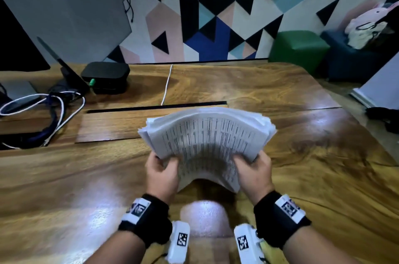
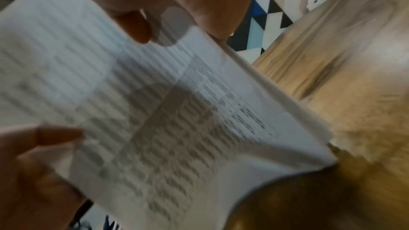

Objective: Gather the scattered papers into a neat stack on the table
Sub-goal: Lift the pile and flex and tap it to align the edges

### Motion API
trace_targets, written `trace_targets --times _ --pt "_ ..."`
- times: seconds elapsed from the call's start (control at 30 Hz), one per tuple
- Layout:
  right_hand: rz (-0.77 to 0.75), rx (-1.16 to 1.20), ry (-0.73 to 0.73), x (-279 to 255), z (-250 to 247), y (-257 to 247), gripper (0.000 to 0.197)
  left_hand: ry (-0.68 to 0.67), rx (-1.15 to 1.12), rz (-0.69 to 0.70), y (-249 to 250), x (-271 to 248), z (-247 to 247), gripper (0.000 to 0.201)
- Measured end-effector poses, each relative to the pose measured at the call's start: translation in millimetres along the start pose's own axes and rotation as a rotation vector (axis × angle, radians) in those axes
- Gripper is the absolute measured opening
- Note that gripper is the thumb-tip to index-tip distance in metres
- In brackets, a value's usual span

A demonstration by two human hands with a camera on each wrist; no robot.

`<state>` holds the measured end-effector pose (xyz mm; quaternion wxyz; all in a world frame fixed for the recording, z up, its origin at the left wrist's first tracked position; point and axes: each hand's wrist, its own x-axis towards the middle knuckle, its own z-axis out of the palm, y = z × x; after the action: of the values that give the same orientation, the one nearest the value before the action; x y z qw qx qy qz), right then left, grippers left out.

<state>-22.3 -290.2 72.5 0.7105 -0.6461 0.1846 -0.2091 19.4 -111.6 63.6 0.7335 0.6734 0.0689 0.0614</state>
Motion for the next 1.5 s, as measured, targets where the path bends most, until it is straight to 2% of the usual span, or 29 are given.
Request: trace_targets --times 0.1,0.2,0.27,0.33,0.43,0.57,0.63,0.73,0.8,0.9,1.0,1.07,1.13,1.2,1.27,1.33,1.4,1.47,1.5 --pt "-0.004 -0.007 -0.025 13.0 -1.2 -14.3 0.032 -0.016 -0.028 0.09 16.8 6.9 0.2 0.02" --pt "0.001 -0.031 -0.06 19.2 -1.3 -19.6 0.026 -0.067 -0.05 0.179 30.5 9.9 2.3 0.027" --pt "-0.017 -0.03 -0.092 19.3 -2.6 -24.2 0.032 -0.067 -0.082 0.223 37.0 14.4 -1.0 0.029" --pt "-0.058 -0.025 -0.125 17.1 -3.5 -30.9 0.037 -0.049 -0.096 0.256 41.1 17.9 -4.4 0.027" --pt "-0.129 0.011 -0.139 10.2 -1.7 -41.8 0.04 -0.043 -0.133 0.277 50.1 13.9 -3.1 0.037" --pt "-0.197 0.073 -0.153 14.8 -7.5 -49.6 0.03 -0.102 -0.149 0.391 63.9 17.6 -11.9 0.029" --pt "-0.195 0.035 -0.129 17.4 -8.2 -46.5 0.021 -0.143 -0.108 0.353 59.3 16.2 -13.0 0.028" --pt "-0.15 0.016 -0.089 19.0 -1.0 -40.3 0.024 -0.154 -0.091 0.237 49.8 8.4 -7.3 0.028" --pt "-0.167 -0.002 -0.053 21.8 1.3 -40.9 0.029 -0.109 -0.109 0.263 50.5 11.9 -8.5 0.027" --pt "-0.199 -0.012 -0.046 23.8 1.8 -39.0 0.027 -0.086 -0.1 0.291 53.9 17.3 -10.0 0.024" --pt "-0.164 -0.027 -0.081 20.3 10.2 -35.7 0.035 -0.162 -0.131 0.205 51.7 7.3 3.4 0.03" --pt "-0.212 -0.053 -0.074 25.8 12.4 -44.9 0.038 -0.161 -0.155 0.166 51.9 9.5 6.0 0.034" --pt "-0.259 -0.054 -0.113 35.1 9.1 -63.3 0.04 -0.062 -0.05 0.232 61.7 21.3 -2.9 0.038" --pt "-0.304 -0.079 -0.229 41.3 4.7 -80.9 0.036 0.0 0.212 0.441 81.7 31.1 -13.8 0.057" --pt "-0.319 -0.181 -0.358 43.4 6.9 -90.7 0.029 -0.09 0.482 0.675 104.1 33.9 -16.2 0.078" --pt "-0.334 -0.271 -0.443 44.2 13.0 -93.7 0.02 -0.306 0.634 0.789 118.7 35.9 -8.9 0.077" --pt "-0.36 -0.369 -0.504 43.3 19.5 -95.2 0.015 -0.503 0.68 0.747 117.6 44.0 -2.5 0.052" --pt "-0.402 -0.467 -0.538 43.0 21.2 -97.1 0.007 -0.566 0.712 0.675 108.9 54.8 -1.7 0.023" --pt "-0.416 -0.507 -0.538 44.3 19.0 -96.9 0.007 -0.569 0.683 0.637 103.5 59.2 -2.7 0.014"
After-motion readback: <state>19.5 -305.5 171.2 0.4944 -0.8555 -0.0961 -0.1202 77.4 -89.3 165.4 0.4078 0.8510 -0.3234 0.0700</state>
